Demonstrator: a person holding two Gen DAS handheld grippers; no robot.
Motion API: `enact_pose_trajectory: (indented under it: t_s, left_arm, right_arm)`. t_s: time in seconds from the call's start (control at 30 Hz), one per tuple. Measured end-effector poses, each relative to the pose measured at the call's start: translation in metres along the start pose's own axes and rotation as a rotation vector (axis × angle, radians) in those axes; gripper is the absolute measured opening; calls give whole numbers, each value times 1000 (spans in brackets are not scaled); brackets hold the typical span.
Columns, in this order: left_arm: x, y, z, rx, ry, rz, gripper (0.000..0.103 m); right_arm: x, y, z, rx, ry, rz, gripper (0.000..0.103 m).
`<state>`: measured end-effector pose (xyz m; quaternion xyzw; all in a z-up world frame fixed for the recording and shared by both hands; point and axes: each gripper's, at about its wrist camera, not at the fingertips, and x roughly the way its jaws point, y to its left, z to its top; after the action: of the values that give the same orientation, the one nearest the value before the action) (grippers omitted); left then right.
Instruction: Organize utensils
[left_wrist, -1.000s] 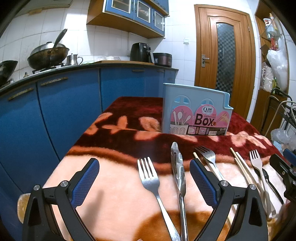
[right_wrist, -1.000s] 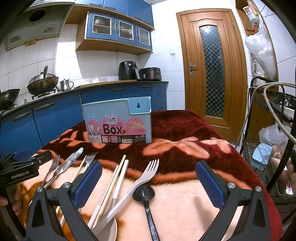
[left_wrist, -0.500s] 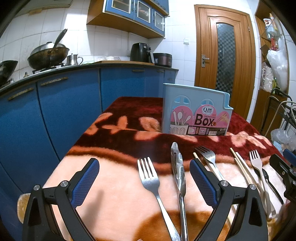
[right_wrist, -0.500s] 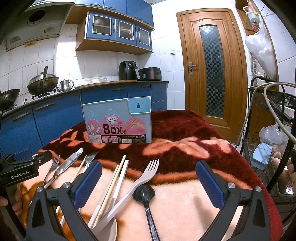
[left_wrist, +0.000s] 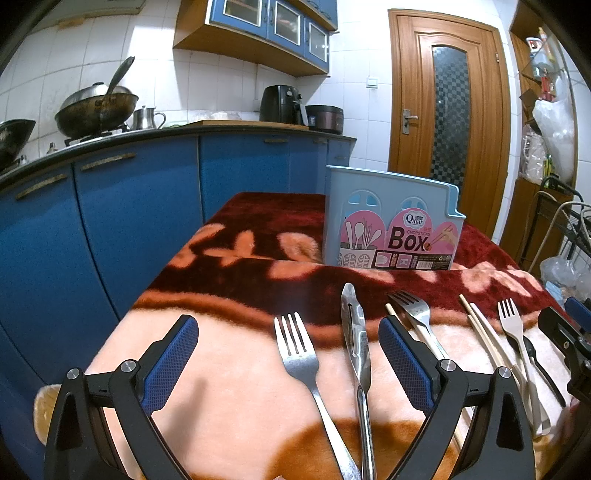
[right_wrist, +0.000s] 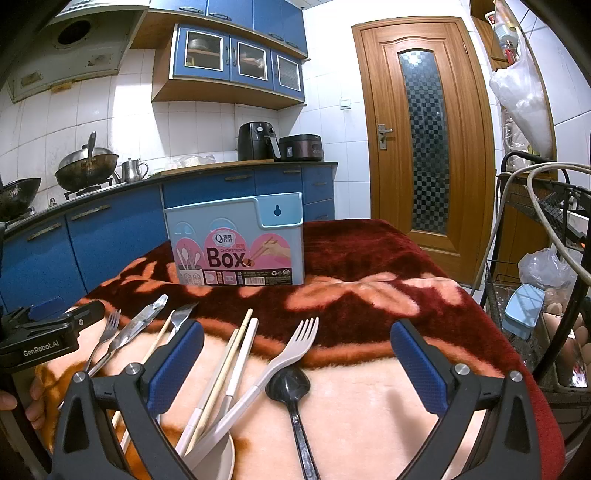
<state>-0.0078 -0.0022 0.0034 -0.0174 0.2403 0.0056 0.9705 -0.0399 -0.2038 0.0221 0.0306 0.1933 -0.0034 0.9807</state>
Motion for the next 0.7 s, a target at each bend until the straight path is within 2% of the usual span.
enact_pose_trajectory:
  t_s: [0.43, 0.53, 0.7]
  left_arm:
    - [7, 0, 4, -2, 57, -26, 98]
    - [3, 2, 9, 5, 70, -39, 98]
    - [-6, 15, 26, -20, 87, -92, 98]
  right_arm:
    - [2, 2, 3, 11, 0, 10, 103]
    - [2, -7, 3, 37, 20, 26, 103]
    - [6, -25, 20, 119, 119, 79, 103]
